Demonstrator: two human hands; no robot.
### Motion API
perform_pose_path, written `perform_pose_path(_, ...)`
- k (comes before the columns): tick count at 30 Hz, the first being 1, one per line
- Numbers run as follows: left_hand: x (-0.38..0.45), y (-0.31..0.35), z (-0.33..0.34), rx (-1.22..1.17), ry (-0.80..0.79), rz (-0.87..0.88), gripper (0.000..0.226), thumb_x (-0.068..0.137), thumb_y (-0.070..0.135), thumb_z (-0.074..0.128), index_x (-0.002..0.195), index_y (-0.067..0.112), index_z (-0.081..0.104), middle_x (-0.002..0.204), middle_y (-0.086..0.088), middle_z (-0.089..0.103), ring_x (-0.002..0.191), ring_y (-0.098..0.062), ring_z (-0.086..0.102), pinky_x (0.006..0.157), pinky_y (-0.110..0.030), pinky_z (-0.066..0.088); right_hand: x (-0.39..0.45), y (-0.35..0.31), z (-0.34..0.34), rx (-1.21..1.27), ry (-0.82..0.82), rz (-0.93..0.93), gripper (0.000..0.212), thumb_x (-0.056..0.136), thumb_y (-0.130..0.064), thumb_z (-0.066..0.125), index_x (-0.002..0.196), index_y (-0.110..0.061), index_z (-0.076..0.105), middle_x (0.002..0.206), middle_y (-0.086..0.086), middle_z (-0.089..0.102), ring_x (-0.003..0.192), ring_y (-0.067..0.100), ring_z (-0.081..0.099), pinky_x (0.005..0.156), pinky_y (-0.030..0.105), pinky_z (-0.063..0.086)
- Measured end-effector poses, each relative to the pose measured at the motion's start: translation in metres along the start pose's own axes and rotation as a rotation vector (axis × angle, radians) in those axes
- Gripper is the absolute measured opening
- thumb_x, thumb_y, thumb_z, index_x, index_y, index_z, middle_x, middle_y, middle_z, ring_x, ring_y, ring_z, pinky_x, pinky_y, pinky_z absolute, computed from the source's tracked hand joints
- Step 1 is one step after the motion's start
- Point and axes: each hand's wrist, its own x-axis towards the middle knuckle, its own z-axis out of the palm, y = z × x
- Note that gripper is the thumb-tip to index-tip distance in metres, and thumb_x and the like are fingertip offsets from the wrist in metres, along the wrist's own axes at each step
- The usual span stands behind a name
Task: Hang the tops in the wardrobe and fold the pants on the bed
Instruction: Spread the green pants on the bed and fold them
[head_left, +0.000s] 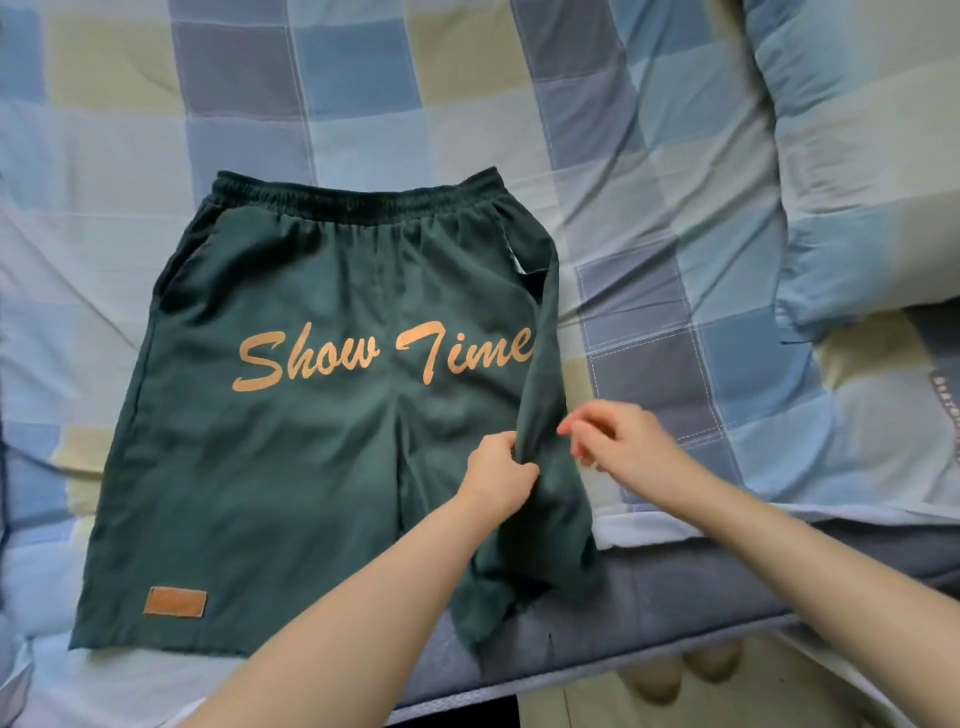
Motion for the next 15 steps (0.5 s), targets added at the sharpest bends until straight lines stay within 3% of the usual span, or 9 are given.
perform_pose_path(2,-0.006,-0.008,0.000,-0.018,-0.054,0.037,0.013,0.086,0.010,0.056,0.092,0.011,0.067,0.089,-0.005,0.071,0.089,-0.025,0.065,0.077,-0.032,0.053,0.046,-0.008,-0.010,0.105,0.106,0.097,0.018,0.093,-0.022,0.053,0.085,-0.013,0.066,0.074,0.005,0.065,0.064,0.014,0.058,0.069,0.034,0.051)
perform_pose_path(5,-0.012,-0.024,-0.004,-0.053,-0.123,0.103,0.014,0.087,0.018,0.056,0.092,0.013,0.068,0.092,-0.005,0.073,0.091,-0.023,0.067,0.086,-0.040,0.054,0.116,-0.032,-0.012,0.266,0.151,0.243,0.036,0.097,-0.029,0.048,0.105,0.004,0.061,0.088,0.016,0.059,0.064,0.017,0.050,0.059,0.029,0.046)
perform_pose_path(8,-0.020,-0.038,-0.017,-0.180,-0.221,0.096,0.019,0.087,0.027,0.058,0.099,0.017,0.070,0.095,0.003,0.075,0.093,-0.014,0.070,0.089,-0.038,0.056,0.170,-0.057,-0.010,0.347,0.199,0.314,0.043,0.093,-0.041,0.052,0.108,-0.002,0.061,0.108,0.017,0.067,0.080,0.023,0.061,0.071,0.034,0.056)
perform_pose_path(10,-0.026,-0.046,-0.034,-0.275,-0.280,0.085,0.017,0.091,0.021,0.061,0.103,0.015,0.071,0.098,0.003,0.076,0.094,-0.012,0.071,0.088,-0.032,0.057,0.196,-0.068,-0.003,0.278,0.243,0.303,0.019,0.084,-0.031,0.061,0.089,-0.012,0.061,0.104,0.013,0.068,0.087,0.028,0.067,0.081,0.043,0.058)
perform_pose_path(12,-0.033,-0.062,-0.059,-0.370,-0.330,0.059,0.013,0.091,0.012,0.064,0.103,0.012,0.070,0.095,0.002,0.076,0.089,-0.010,0.072,0.081,-0.025,0.057,0.211,-0.085,0.009,0.225,0.297,0.315,0.004,0.077,-0.015,0.058,0.076,-0.016,0.054,0.091,0.011,0.066,0.071,0.027,0.064,0.069,0.037,0.057)
perform_pose_path(15,-0.052,-0.086,-0.096,-0.356,-0.355,0.013,0.014,0.085,0.015,0.073,0.097,0.009,0.072,0.084,0.004,0.076,0.075,-0.006,0.069,0.075,-0.023,0.057,0.211,-0.120,0.018,0.261,0.367,0.377,0.006,0.073,-0.011,0.048,0.073,-0.017,0.048,0.074,0.006,0.050,0.049,0.019,0.042,0.051,0.022,0.040)
